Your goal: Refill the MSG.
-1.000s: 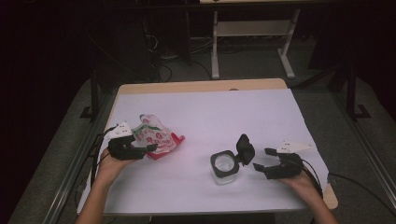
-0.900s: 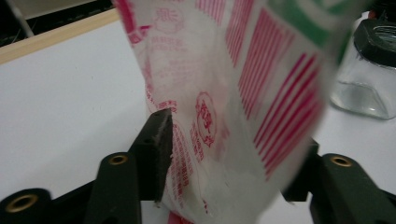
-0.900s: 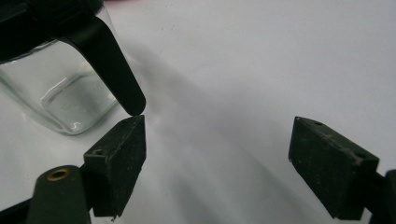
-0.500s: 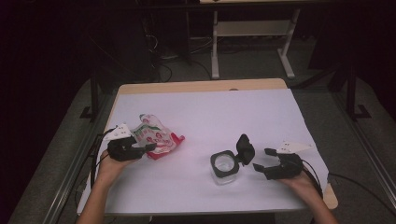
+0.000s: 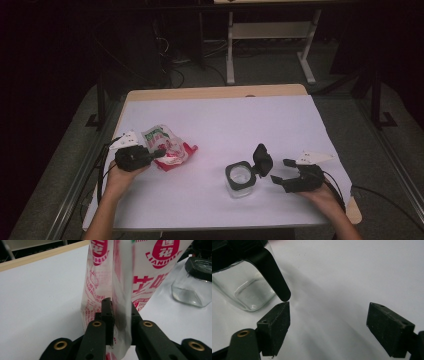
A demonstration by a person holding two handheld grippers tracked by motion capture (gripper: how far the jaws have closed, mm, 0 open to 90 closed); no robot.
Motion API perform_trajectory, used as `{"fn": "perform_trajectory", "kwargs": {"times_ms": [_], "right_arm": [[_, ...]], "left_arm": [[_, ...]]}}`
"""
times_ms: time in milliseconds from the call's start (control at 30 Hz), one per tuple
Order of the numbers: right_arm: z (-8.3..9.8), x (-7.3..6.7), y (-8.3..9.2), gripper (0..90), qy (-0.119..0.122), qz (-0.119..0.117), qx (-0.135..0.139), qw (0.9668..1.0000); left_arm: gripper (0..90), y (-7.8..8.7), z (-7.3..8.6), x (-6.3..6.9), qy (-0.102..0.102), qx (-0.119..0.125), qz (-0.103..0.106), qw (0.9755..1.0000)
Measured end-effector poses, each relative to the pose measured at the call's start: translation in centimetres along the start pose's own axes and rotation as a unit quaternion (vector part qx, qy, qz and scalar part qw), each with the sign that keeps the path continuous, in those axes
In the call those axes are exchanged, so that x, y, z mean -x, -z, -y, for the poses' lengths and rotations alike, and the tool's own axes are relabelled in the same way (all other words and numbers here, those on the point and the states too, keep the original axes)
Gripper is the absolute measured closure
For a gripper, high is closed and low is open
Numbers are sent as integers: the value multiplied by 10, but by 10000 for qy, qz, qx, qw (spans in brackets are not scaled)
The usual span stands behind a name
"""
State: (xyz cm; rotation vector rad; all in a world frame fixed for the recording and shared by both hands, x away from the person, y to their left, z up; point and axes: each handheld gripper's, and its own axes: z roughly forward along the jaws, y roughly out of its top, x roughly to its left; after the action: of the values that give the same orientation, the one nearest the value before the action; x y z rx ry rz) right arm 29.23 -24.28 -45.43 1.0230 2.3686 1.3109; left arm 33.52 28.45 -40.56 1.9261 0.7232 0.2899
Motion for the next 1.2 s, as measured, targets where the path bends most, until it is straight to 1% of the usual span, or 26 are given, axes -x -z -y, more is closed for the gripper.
{"fn": "perform_trajectory", "kwargs": {"times_ms": [67,133,167,200,267,433,500,567,700,733,767,800,867,900,967,1033,1067,1200], "right_arm": [[0,0,0,186,-3,-2,-6,10000],[0,0,0,186,1,-4,-4,10000],[0,0,0,186,-2,-1,-3,10000],[0,0,0,186,0,-2,-4,10000],[0,0,0,186,-1,-3,-8,10000],[0,0,-1,186,16,-6,-12,10000],[0,0,-1,186,22,-5,-8,10000],[0,0,-1,186,20,-5,-6,10000],[0,0,-1,186,2,-5,-14,10000],[0,0,-1,186,2,-8,-12,10000],[0,0,-1,186,-5,-6,-12,10000],[0,0,-1,187,-5,-10,-11,10000],[0,0,0,186,-19,-13,-16,10000],[0,0,0,186,-18,-15,-16,10000],[0,0,0,186,-17,-17,-9,10000],[0,0,0,187,-16,-14,-4,10000],[0,0,0,186,-18,-15,-1,10000],[0,1,1,186,-17,-12,23,10000]], "left_arm": [[847,0,0,0,13,-7,-8,10000],[843,0,0,0,62,-5,53,10000],[842,0,0,0,72,4,20,10000],[841,0,0,1,63,-8,42,10000],[846,-1,0,2,41,-13,-3,10000],[890,-2,-2,2,-114,-18,-42,9999],[894,-2,-1,1,-21,35,-35,10000],[896,-2,-2,1,-29,49,-53,10000],[898,-1,-4,1,95,113,-81,9999],[898,-1,-4,1,139,157,-74,9998],[898,0,-4,1,133,181,-36,9997],[898,0,-5,3,135,232,-49,9996],[898,1,-8,7,114,296,9,9995],[898,1,-11,8,109,276,39,9996],[899,1,-17,15,-32,208,-38,9998],[899,2,-23,20,-105,202,-71,9997],[899,1,-26,23,-109,246,-80,9996],[899,3,-33,28,-119,269,-7,9996]]}}
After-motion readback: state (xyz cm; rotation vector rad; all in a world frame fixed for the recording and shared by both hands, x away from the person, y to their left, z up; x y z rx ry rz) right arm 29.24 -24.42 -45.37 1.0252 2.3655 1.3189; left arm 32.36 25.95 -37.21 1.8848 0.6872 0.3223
